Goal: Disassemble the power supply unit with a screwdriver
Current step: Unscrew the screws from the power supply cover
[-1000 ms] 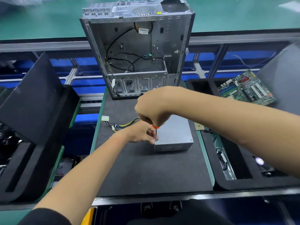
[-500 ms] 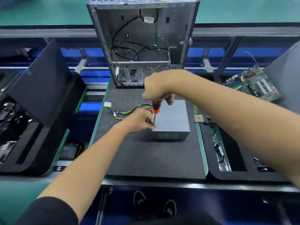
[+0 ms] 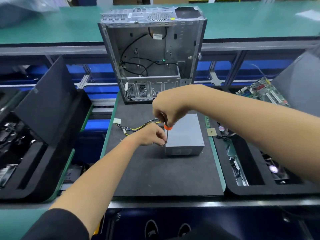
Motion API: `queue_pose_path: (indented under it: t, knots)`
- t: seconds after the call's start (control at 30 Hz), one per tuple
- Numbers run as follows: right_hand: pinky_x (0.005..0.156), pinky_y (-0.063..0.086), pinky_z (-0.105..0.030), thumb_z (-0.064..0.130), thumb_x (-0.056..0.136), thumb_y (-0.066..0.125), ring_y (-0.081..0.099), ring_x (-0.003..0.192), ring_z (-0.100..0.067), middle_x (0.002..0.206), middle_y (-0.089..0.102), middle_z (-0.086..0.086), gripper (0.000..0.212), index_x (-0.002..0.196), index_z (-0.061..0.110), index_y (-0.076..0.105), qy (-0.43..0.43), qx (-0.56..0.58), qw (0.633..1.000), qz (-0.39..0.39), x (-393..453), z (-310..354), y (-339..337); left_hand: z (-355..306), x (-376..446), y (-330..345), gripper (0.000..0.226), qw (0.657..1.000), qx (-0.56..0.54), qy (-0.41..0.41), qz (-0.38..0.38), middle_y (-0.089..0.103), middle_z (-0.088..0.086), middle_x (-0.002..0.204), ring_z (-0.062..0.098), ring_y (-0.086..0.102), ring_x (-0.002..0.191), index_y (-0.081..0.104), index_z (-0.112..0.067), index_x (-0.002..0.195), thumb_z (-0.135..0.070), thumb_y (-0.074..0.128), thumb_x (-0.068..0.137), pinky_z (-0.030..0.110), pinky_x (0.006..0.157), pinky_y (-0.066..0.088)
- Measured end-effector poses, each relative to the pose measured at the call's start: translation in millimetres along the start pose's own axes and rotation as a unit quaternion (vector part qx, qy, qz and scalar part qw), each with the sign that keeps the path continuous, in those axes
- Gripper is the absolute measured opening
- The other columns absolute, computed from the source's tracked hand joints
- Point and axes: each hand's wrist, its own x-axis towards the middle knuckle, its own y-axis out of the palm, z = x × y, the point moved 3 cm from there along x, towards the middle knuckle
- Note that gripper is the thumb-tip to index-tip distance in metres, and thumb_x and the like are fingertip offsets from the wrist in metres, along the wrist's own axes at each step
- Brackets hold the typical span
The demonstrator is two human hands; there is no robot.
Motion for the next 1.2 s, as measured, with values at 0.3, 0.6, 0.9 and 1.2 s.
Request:
queue_pose_path:
  t: [0.3, 0.6, 0.9, 1.2]
  knots:
    - [0.059, 0.051, -0.03, 0.014, 0.084, 0.053, 0.069, 0.067, -0.021, 0.08, 0.068, -0.007, 0.013, 0.092, 0.008, 0.061, 0.105, 0.175, 0.978, -0.041, 2.1, -14.8, 5.8, 3.4, 3.8, 1.6, 0.008, 0.999, -0.015, -0.029, 0.017, 0.072, 0.015, 0.08, 0.015, 0.064, 0.071, 0.07, -0.006, 0.078, 0.0, 0.065, 0.079, 0.032, 0.072, 0.046]
    - [0.059, 0.051, -0.031, 0.023, 0.086, 0.059, 0.064, 0.062, -0.015, 0.072, 0.058, 0.002, 0.015, 0.093, 0.011, 0.055, 0.073, 0.183, 0.978, -0.074, -9.3, -10.2, 6.3, 5.8, 11.6, 1.0, 0.005, 0.997, -0.02, -0.057, 0.05, 0.071, 0.015, 0.078, 0.017, 0.066, 0.072, 0.067, -0.003, 0.077, -0.002, 0.063, 0.08, 0.029, 0.078, 0.054]
    - [0.074, 0.048, -0.036, 0.012, 0.079, 0.068, 0.057, 0.088, -0.022, 0.099, 0.062, -0.003, 0.022, 0.096, 0.016, 0.054, 0.025, 0.161, 0.986, -0.041, -9.7, -13.7, 0.8, -0.6, 11.5, 3.1, 0.011, 0.996, 0.003, -0.07, 0.053, 0.069, 0.018, 0.081, 0.017, 0.064, 0.069, 0.063, -0.007, 0.076, 0.0, 0.06, 0.083, 0.025, 0.071, 0.053]
    - [0.067, 0.053, -0.041, 0.023, 0.102, 0.035, 0.066, 0.065, -0.025, 0.074, 0.061, -0.008, 0.021, 0.09, 0.011, 0.047, 0.073, 0.02, 0.997, -0.036, -2.4, -16.0, 6.0, -0.3, 12.1, 3.0, 0.007, 0.995, -0.016, -0.073, 0.061, 0.067, 0.011, 0.074, 0.011, 0.064, 0.065, 0.064, -0.005, 0.08, -0.001, 0.06, 0.083, 0.018, 0.065, 0.051]
